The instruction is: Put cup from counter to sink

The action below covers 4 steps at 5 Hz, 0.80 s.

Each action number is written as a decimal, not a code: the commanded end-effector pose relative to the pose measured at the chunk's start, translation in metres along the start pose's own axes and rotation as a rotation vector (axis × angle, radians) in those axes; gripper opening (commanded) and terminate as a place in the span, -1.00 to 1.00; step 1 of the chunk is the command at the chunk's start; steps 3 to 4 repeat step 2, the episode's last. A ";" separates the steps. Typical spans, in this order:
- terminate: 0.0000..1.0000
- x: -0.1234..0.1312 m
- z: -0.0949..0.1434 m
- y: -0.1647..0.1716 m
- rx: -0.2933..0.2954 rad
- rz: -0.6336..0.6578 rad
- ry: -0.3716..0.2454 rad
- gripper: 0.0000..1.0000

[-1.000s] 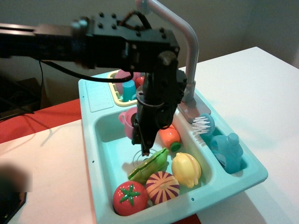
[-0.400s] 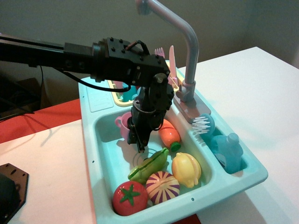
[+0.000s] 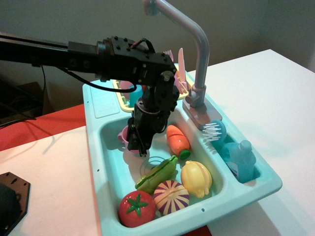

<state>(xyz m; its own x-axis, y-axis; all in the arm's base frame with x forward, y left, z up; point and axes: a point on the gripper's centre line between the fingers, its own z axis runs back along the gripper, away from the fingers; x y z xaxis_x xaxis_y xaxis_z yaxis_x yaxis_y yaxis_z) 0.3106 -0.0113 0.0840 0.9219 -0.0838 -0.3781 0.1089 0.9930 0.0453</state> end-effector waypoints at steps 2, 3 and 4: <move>1.00 -0.029 0.066 0.021 0.017 0.042 -0.139 1.00; 1.00 -0.029 0.066 0.021 0.017 0.042 -0.139 1.00; 1.00 -0.029 0.066 0.021 0.017 0.042 -0.139 1.00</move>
